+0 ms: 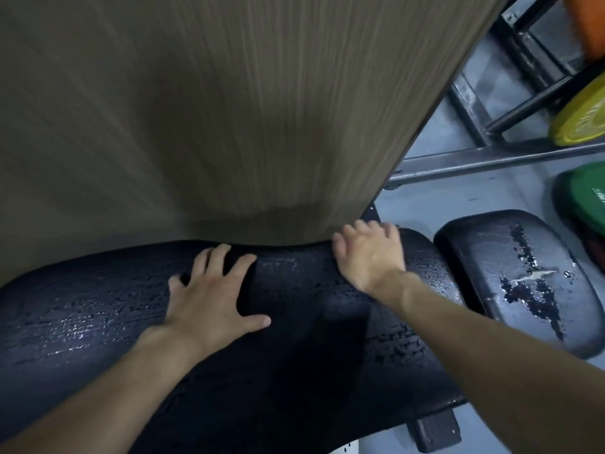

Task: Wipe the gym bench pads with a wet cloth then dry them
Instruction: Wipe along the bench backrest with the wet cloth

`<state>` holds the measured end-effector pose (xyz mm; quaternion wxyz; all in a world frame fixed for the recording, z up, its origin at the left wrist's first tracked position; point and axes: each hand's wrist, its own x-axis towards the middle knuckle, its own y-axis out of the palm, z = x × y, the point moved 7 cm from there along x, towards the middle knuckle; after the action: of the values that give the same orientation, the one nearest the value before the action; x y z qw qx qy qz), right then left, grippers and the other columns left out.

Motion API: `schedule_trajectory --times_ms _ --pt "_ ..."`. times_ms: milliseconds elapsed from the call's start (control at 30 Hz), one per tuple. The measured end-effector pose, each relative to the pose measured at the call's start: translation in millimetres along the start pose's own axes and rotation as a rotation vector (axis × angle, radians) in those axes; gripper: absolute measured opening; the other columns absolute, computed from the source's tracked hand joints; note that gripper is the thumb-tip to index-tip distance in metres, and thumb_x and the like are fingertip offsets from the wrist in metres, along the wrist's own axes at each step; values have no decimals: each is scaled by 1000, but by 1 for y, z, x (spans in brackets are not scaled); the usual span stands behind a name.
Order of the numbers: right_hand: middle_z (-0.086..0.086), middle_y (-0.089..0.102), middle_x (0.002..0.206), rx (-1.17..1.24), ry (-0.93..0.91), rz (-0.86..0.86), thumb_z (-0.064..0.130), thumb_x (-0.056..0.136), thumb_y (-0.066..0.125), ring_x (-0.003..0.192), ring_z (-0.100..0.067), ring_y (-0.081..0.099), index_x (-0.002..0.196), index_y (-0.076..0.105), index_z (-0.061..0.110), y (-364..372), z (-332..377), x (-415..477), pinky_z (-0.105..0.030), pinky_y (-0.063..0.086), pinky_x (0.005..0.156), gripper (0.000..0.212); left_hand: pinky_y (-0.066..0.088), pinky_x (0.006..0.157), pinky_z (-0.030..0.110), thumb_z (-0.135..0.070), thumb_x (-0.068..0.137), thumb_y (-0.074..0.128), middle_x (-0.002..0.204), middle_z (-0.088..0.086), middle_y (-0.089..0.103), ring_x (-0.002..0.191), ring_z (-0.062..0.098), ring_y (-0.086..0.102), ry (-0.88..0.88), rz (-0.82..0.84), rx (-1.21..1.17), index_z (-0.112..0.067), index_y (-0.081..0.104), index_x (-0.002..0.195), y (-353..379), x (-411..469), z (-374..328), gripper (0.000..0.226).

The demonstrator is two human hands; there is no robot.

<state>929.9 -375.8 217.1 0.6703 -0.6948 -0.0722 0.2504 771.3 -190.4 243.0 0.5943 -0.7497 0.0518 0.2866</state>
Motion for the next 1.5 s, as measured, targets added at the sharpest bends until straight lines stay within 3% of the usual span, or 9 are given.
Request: schedule_trajectory --times_ms 200,333,467,667,800,933,1233,1367,1500 --pt "2 57 116 73 -277 26 44 103 18 112 -23 51 118 53 26 3 94 -16 -44 31 101 42 28 110 60 -78 68 64 159 -6 -1 147 19 1 -53 -25 -35 -46 13 149 1 -9 35 102" --pt "0 59 105 49 -148 17 47 103 19 106 -26 53 103 57 25 6 46 -10 -43 31 101 43 34 104 61 -79 66 64 159 -8 -2 147 19 -1 -133 -8 -49 -48 10 149 1 -21 86 104" --pt "-5 61 117 -45 0 -9 44 101 14 113 -29 52 112 60 16 6 73 -10 -47 29 106 54 32 104 65 -81 65 63 159 -8 -5 148 20 -4 -152 -15 -75 -51 7 148 4 -28 112 105" --pt "-2 56 121 62 -167 51 59 98 16 113 -27 50 120 52 20 8 198 -8 -48 34 99 58 29 106 64 -81 65 63 161 -7 -7 148 21 -6 -166 -38 -75 -50 7 149 8 -37 137 106" --pt "-4 57 120 31 -280 52 61 95 16 111 -28 51 120 50 20 7 185 -7 -47 37 94 58 31 104 68 -79 63 67 159 -11 -6 148 19 -7 -238 -43 -156 -52 10 147 10 -51 182 105" --pt "-2 55 122 -31 -151 68 61 95 15 113 -27 49 120 50 19 10 172 -6 -45 36 95 59 32 103 68 -81 61 66 158 -14 -9 148 17 -12 -295 -61 -212 -53 8 147 15 -65 215 107" --pt "-2 49 130 -76 -339 49 68 94 17 118 -30 44 134 42 21 11 318 -3 -51 32 98 67 21 112 64 -82 70 57 162 -7 -14 150 19 -16 -259 -110 -162 -47 4 150 24 -77 222 102" --pt "-1 51 129 10 -480 32 60 98 19 116 -28 45 139 37 26 9 334 -6 -47 31 97 57 16 116 60 -82 72 54 163 -7 -10 151 18 -12 -287 -160 -200 -46 8 150 30 -97 245 98" --pt "3 51 127 9 -362 22 43 103 14 118 -26 45 133 41 27 13 334 -5 -47 28 105 44 19 120 50 -79 72 58 163 -5 -8 151 16 -9 -309 -211 -327 -42 13 151 40 -124 275 99"
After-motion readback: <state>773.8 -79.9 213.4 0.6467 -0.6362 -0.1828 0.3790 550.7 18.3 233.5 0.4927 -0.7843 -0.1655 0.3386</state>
